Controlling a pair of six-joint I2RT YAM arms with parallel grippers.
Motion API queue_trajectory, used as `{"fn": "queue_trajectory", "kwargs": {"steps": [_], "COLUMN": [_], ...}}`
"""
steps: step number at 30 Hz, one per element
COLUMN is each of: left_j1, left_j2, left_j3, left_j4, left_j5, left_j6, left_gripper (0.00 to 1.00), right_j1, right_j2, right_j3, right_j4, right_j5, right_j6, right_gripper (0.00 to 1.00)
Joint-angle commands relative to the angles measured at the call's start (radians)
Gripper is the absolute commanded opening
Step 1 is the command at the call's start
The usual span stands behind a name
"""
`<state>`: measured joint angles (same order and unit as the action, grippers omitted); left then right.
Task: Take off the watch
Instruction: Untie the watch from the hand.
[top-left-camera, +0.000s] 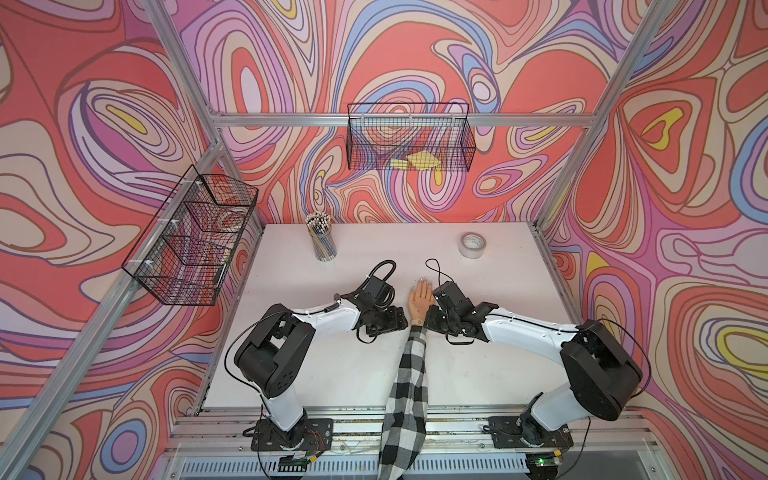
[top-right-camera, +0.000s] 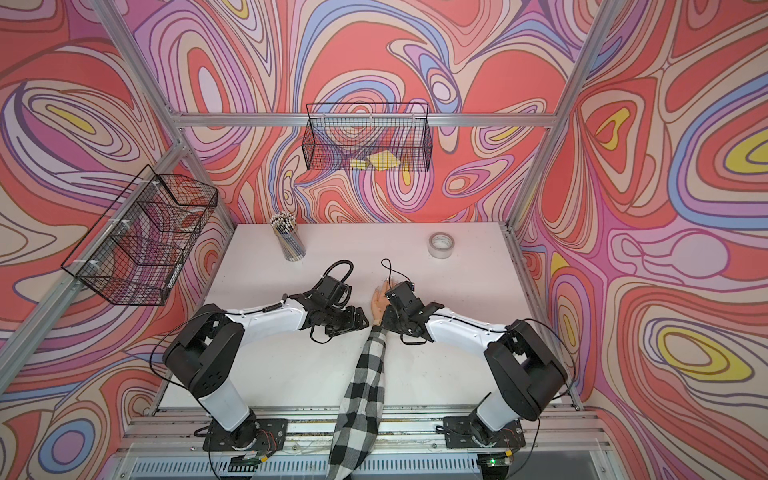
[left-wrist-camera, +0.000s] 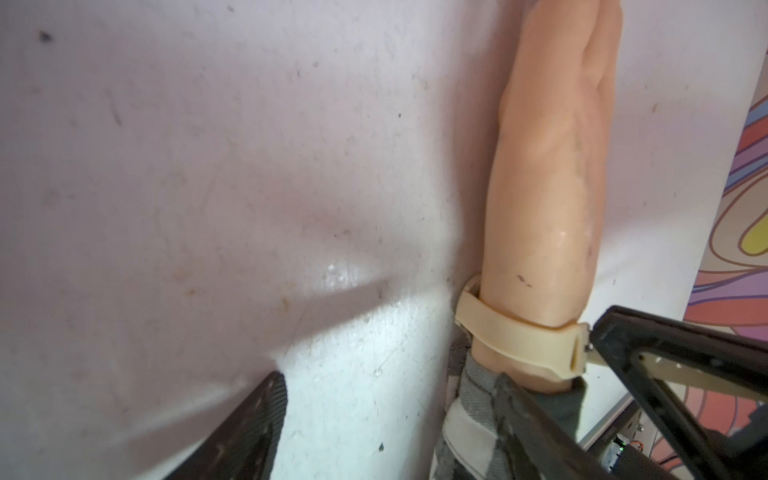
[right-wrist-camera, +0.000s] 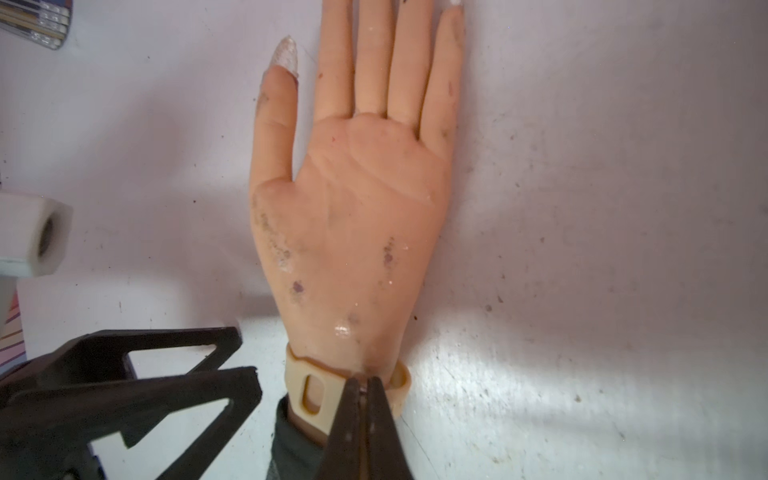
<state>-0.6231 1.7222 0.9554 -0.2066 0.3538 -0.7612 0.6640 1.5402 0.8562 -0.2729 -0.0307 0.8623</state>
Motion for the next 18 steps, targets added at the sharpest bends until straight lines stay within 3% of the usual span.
{"fn": "queue_trajectory", "kwargs": {"steps": [1,18], "left_j1": [-0.006,-0.033], "left_j2": [-0.022,0.041], "left_j3": [0.043,0.091], "left_j4": [-0.001,-0.013], "left_j5": [0.033,0.036], "left_j6": [0.008,0.027], "left_gripper": [0.80,0.80], "right_j1": [0.000,0.000], "right_j2": [-0.029,-0.004], "right_j3": [0.034,0.053], "right_j4": [0.016,0.016], "right_j5": [-0.034,-0.043], "right_j6": [-0.017,-0.013], "right_gripper": [0.00,0.00]}}
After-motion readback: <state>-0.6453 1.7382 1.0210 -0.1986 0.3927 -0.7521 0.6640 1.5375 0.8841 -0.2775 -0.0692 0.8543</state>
